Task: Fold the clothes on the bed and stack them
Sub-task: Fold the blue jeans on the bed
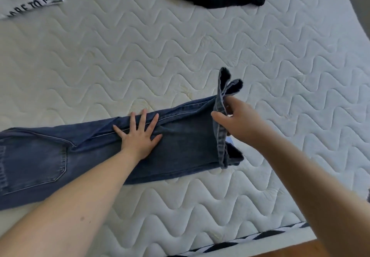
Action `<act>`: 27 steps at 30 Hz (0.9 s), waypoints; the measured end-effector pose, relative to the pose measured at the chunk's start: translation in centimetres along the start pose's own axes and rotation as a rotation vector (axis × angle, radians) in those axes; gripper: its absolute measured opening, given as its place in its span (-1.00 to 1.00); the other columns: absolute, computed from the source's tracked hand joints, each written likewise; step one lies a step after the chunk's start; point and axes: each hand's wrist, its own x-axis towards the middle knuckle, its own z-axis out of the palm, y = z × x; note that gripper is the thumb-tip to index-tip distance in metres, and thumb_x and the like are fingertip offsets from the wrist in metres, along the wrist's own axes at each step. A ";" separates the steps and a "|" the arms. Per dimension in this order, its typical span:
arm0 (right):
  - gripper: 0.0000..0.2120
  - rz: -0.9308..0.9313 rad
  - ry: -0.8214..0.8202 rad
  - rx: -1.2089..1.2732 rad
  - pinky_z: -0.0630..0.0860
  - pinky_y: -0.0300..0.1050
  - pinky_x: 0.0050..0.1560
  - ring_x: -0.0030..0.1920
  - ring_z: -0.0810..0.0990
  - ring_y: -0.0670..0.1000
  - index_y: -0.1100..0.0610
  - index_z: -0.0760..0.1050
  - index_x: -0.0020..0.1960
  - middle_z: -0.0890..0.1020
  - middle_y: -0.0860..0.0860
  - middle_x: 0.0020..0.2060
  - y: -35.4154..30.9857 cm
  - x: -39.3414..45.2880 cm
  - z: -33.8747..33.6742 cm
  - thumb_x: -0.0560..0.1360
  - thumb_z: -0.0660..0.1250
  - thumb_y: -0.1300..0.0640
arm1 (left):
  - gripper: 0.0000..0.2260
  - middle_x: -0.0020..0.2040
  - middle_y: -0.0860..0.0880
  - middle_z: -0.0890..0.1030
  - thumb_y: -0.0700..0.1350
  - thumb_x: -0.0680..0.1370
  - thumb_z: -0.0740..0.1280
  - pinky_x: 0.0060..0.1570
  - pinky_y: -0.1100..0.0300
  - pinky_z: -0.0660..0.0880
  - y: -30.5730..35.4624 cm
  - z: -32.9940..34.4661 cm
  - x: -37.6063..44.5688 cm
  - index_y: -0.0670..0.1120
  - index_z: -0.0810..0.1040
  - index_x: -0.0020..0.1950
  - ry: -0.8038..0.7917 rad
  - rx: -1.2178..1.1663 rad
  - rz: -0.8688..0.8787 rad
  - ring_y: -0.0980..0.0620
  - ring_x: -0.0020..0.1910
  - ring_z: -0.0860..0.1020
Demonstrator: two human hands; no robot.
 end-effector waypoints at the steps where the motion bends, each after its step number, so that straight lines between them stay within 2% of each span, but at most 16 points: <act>1: -0.73 -0.029 -0.004 0.005 0.57 0.13 -0.09 -0.20 0.61 0.16 0.20 0.45 -0.02 0.62 0.14 -0.17 -1.3 -0.1 1.1 0.50 0.30 -0.02 | -0.37 0.59 0.06 -0.26 0.40 0.52 -0.21 0.17 -0.64 -0.09 0.0 0.0 -0.3 0.28 -0.42 0.48 0.031 0.012 0.014 -0.16 0.55 -0.23; 3: -0.73 -0.085 -0.011 -0.001 0.51 0.05 -0.15 -0.22 0.56 0.12 0.20 0.43 -0.07 0.60 0.15 -0.21 -3.8 -0.2 3.4 0.49 0.31 -0.01 | -0.37 0.61 0.04 -0.16 0.38 0.55 -0.15 0.17 -0.63 -0.08 0.0 0.0 -0.9 0.25 -0.32 0.54 0.078 0.028 0.023 -0.14 0.56 -0.17; 5: -0.78 -0.139 -0.021 0.031 0.44 -0.14 -0.24 -0.30 0.51 -0.02 0.17 0.42 -0.13 0.56 0.05 -0.25 -5.8 -0.2 5.7 0.49 0.33 0.02 | -0.38 0.60 0.08 -0.16 0.35 0.56 -0.14 0.18 -0.62 -0.12 -0.3 0.2 -1.1 0.23 -0.29 0.55 0.101 0.025 0.054 -0.07 0.57 -0.18; 7: -0.85 -0.174 -0.035 0.070 0.38 -0.41 -0.22 -0.19 0.51 -0.18 0.10 0.46 -0.13 0.49 -0.06 -0.14 -7.6 -0.2 8.0 0.49 0.34 0.03 | -0.38 0.59 0.13 -0.24 0.32 0.57 -0.17 0.22 -0.59 -0.17 -1.1 0.2 -1.4 0.17 -0.30 0.56 0.100 0.009 0.112 0.03 0.57 -0.23; 9: -0.91 -0.187 -0.042 0.105 0.33 -0.54 -0.16 -0.10 0.46 -0.33 -0.03 0.44 -0.16 0.44 -0.13 -0.08 -9.0 -0.2 10.3 0.50 0.33 0.03 | -0.38 0.58 0.12 -0.29 0.27 0.57 -0.24 0.32 -0.52 -0.18 -2.4 0.3 -2.0 0.07 -0.31 0.57 0.081 0.004 0.162 0.12 0.55 -0.28; 10: -0.90 -0.198 -0.043 0.125 0.32 -0.55 -0.15 -0.08 0.45 -0.35 -0.07 0.43 -0.16 0.45 -0.14 -0.05 -9.6 -0.2 11.4 0.51 0.32 0.03 | -0.37 0.58 0.09 -0.28 0.24 0.56 -0.28 0.38 -0.45 -0.17 -3.1 0.3 -2.4 0.03 -0.29 0.58 0.078 -0.002 0.177 0.13 0.54 -0.29; 12: -0.98 -0.214 -0.061 0.156 0.37 -0.48 -0.09 -0.02 0.47 -0.26 -0.05 0.48 -0.08 0.47 -0.11 0.07 -10.7 -0.1 13.5 0.52 0.31 0.04 | -0.36 0.60 0.02 -0.23 0.20 0.55 -0.33 0.47 -0.27 -0.14 -4.8 0.3 -3.1 -0.03 -0.23 0.60 0.081 -0.014 0.202 0.09 0.55 -0.27; 15: -0.90 -0.264 -0.071 0.172 0.49 -0.19 0.01 0.04 0.49 -0.10 0.05 0.50 0.02 0.47 -0.08 0.15 -12.1 0.1 16.4 0.52 0.30 0.06 | -0.34 0.61 -0.04 -0.17 0.16 0.52 -0.39 0.52 -0.11 -0.09 -7.0 -0.2 -4.0 -0.04 -0.15 0.61 0.084 -0.011 0.281 0.00 0.57 -0.22; 17: -0.93 -0.282 -0.065 0.156 0.42 -0.19 -0.07 -0.01 0.48 -0.07 0.06 0.47 -0.02 0.47 -0.10 0.08 -12.9 0.4 18.0 0.53 0.30 0.08 | -0.38 0.61 -0.06 -0.11 0.12 0.55 -0.34 0.51 -0.14 -0.10 -7.7 -0.4 -4.6 -0.03 -0.11 0.61 0.098 0.011 0.303 -0.05 0.58 -0.18; 19: -0.95 -0.276 -0.058 0.143 0.35 -0.21 -0.11 -0.04 0.47 -0.06 0.06 0.45 -0.06 0.47 -0.11 0.02 -13.3 0.8 19.5 0.52 0.30 0.10 | -0.47 0.61 -0.05 -0.07 0.08 0.64 -0.15 0.49 -0.21 -0.14 -8.1 -0.4 -5.1 -0.01 -0.10 0.61 0.105 0.032 0.295 -0.07 0.58 -0.17; 21: -0.93 -0.251 -0.065 0.135 0.38 -0.18 -0.11 -0.04 0.48 -0.05 0.10 0.47 -0.05 0.49 -0.09 0.00 -13.5 1.0 20.8 0.51 0.30 0.10 | -0.47 0.61 -0.06 0.01 0.05 0.65 0.00 0.48 -0.23 -0.13 -8.6 -0.5 -5.4 -0.02 -0.02 0.61 0.127 0.015 0.273 -0.09 0.58 -0.12; 25: -0.89 -0.227 -0.091 0.142 0.46 -0.10 -0.05 -0.02 0.48 -0.05 0.11 0.47 -0.03 0.50 -0.09 -0.02 -14.0 1.2 22.9 0.50 0.28 0.09 | -0.51 0.48 -0.15 0.37 0.00 0.60 0.11 0.47 -0.23 0.10 -10.0 -0.7 -6.1 -0.13 0.33 0.51 0.294 0.014 0.294 -0.15 0.51 0.25; 27: -0.88 -0.225 -0.098 0.146 0.46 -0.08 -0.05 -0.02 0.48 -0.03 0.13 0.46 -0.05 0.50 -0.07 -0.03 -14.5 1.2 23.6 0.50 0.27 0.08 | -0.55 0.41 -0.16 0.46 -0.04 0.58 0.17 0.43 -0.19 0.23 -10.8 -0.6 -6.4 -0.16 0.42 0.45 0.338 0.015 0.338 -0.15 0.46 0.35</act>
